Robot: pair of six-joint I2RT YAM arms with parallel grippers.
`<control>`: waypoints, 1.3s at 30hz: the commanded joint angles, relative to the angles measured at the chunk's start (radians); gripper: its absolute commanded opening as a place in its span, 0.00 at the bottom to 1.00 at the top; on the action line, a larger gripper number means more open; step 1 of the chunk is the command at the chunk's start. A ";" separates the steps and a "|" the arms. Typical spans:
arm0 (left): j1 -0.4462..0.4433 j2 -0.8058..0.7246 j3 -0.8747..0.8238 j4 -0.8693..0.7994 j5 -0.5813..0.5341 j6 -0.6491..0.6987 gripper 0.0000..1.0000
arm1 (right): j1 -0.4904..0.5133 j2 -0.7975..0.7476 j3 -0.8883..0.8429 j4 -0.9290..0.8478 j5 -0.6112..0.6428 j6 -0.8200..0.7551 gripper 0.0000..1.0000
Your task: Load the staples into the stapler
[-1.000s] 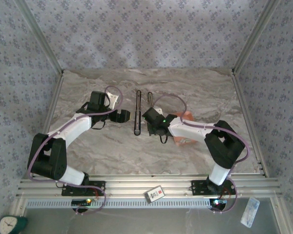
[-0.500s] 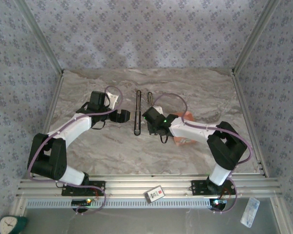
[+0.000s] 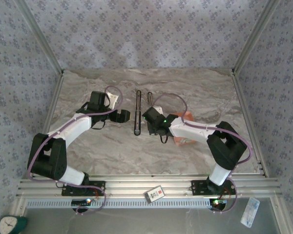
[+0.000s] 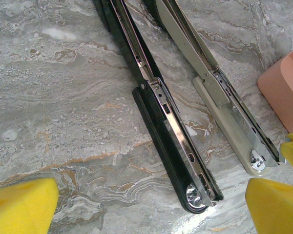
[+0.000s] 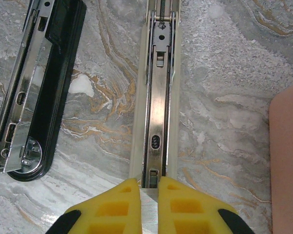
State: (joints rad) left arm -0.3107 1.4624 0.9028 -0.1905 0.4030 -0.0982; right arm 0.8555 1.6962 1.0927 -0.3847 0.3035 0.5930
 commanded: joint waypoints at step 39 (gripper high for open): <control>-0.007 -0.028 0.028 -0.013 0.001 -0.001 0.98 | 0.020 0.018 -0.024 -0.031 0.048 0.015 0.11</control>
State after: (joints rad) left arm -0.3107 1.4624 0.9028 -0.1905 0.4030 -0.0982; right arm 0.8692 1.7134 1.0893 -0.3954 0.3264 0.5938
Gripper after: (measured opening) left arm 0.981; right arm 0.111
